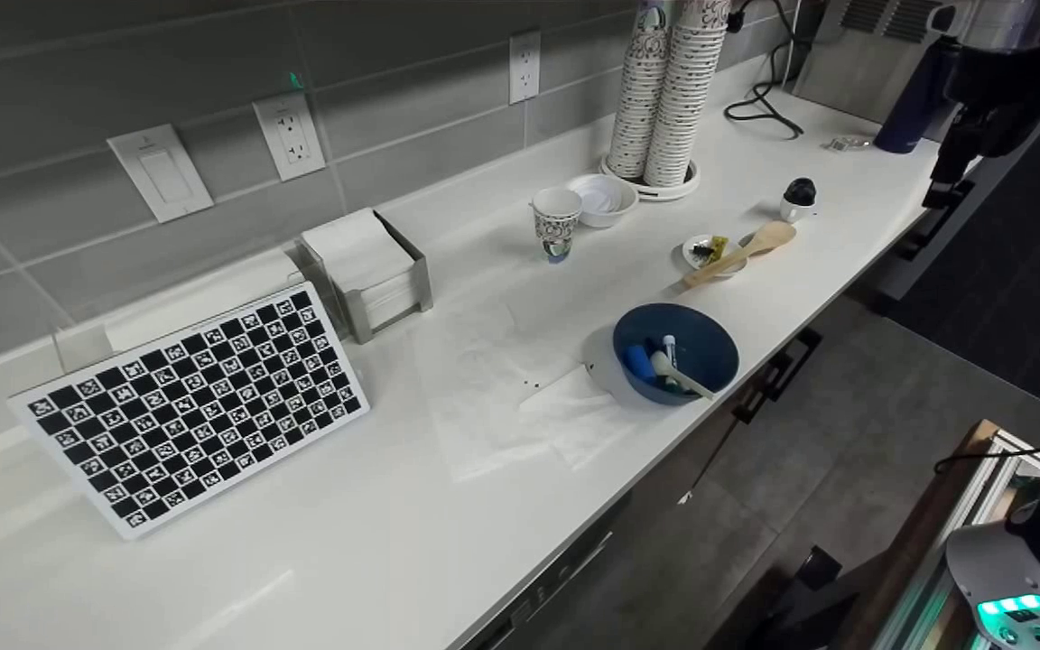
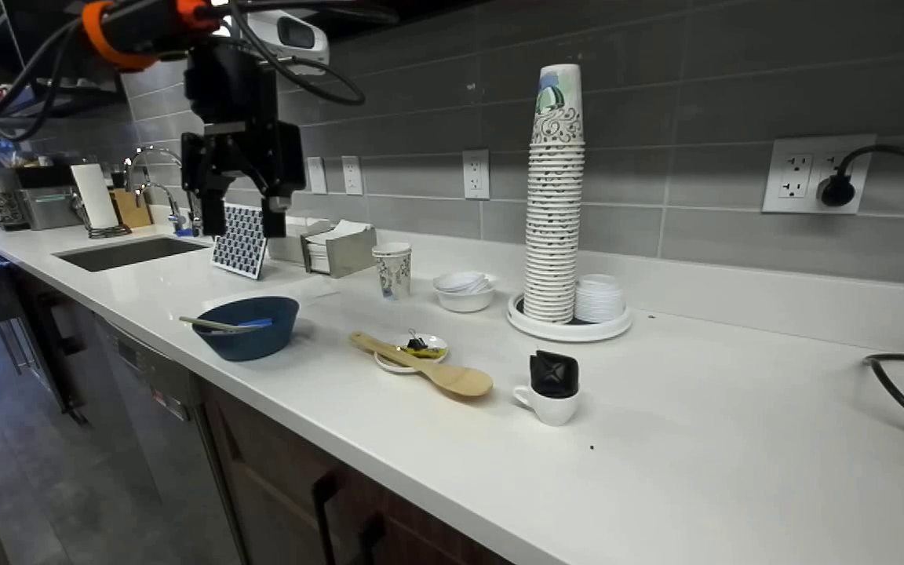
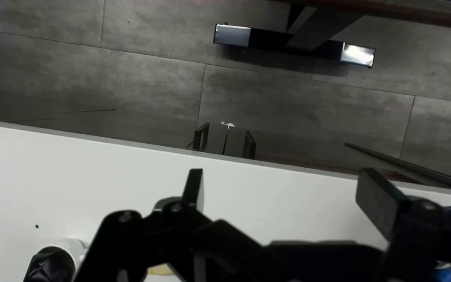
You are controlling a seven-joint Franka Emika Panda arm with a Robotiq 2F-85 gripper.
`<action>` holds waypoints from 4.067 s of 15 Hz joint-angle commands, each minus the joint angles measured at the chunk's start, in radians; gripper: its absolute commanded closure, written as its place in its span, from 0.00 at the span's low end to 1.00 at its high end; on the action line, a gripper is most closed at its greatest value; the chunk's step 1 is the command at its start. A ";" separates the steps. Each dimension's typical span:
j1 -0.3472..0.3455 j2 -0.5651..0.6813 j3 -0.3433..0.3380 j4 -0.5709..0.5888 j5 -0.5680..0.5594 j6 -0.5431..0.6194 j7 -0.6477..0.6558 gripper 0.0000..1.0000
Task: Pick up the black object from the white plate and put it in the bowl.
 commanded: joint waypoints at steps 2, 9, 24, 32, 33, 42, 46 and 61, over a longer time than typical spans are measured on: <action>0.022 -0.033 0.036 -0.034 0.156 0.052 0.170 0.00; 0.039 -0.002 0.121 -0.029 0.232 0.134 0.331 0.00; -0.031 0.308 0.359 -0.127 0.060 0.977 0.886 0.00; 0.004 0.314 0.323 -0.133 0.084 0.975 0.857 0.00; 0.004 0.313 0.324 -0.133 0.084 0.975 0.857 0.00; -0.044 0.563 0.258 -0.011 -0.244 1.090 0.704 0.00; -0.016 0.670 0.194 0.086 -0.506 1.009 0.853 0.00; 0.005 0.763 0.123 0.145 -0.323 1.008 0.680 0.10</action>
